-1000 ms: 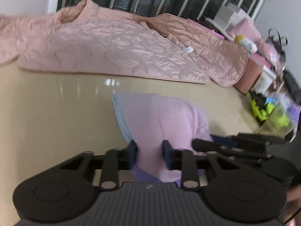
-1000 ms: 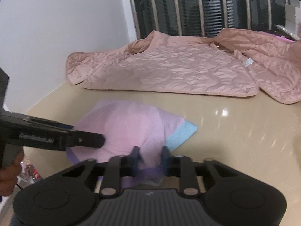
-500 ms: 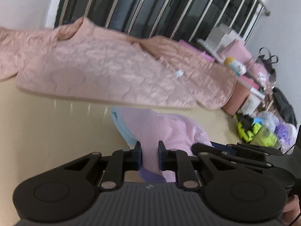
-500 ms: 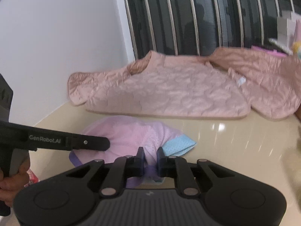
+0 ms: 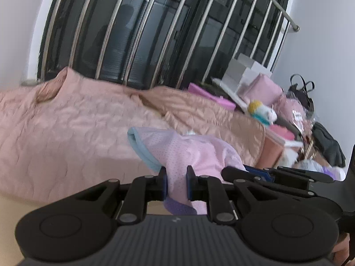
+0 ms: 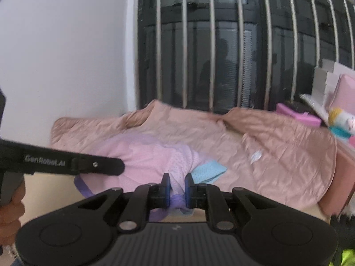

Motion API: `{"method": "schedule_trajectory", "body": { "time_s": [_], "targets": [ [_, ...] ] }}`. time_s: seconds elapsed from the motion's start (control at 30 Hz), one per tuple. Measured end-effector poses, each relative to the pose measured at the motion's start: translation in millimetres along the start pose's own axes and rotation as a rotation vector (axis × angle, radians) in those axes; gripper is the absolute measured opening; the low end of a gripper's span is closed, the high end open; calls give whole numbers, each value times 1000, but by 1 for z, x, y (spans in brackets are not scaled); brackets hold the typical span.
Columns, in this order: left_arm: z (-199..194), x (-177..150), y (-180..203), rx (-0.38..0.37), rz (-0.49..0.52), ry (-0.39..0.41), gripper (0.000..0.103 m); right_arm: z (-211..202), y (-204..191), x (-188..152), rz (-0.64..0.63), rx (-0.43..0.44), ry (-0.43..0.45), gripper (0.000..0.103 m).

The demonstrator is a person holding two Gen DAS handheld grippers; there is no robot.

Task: Fold clothes
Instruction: 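Grasp the folded bundle with the left gripper and lift it onto the jacket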

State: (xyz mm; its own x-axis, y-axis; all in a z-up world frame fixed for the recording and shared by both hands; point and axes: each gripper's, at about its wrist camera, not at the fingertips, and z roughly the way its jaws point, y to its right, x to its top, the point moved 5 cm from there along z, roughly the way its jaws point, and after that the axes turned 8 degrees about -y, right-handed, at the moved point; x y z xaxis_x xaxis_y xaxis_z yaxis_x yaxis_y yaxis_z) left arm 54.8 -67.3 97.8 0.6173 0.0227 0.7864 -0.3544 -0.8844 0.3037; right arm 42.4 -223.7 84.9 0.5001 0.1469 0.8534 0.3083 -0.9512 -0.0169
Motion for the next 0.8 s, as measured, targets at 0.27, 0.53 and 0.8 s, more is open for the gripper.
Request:
{"method": "schedule_trajectory", "body": {
  "time_s": [0.27, 0.53, 0.8],
  "targets": [
    [70, 67, -13, 4, -26, 32, 15, 68, 28, 60, -14, -106, 28, 11],
    [174, 122, -45, 74, -14, 27, 15, 167, 64, 103, -12, -169, -14, 11],
    [286, 108, -91, 134, -59, -88, 17, 286, 115, 68, 107, -177, -186, 17]
  ]
}}
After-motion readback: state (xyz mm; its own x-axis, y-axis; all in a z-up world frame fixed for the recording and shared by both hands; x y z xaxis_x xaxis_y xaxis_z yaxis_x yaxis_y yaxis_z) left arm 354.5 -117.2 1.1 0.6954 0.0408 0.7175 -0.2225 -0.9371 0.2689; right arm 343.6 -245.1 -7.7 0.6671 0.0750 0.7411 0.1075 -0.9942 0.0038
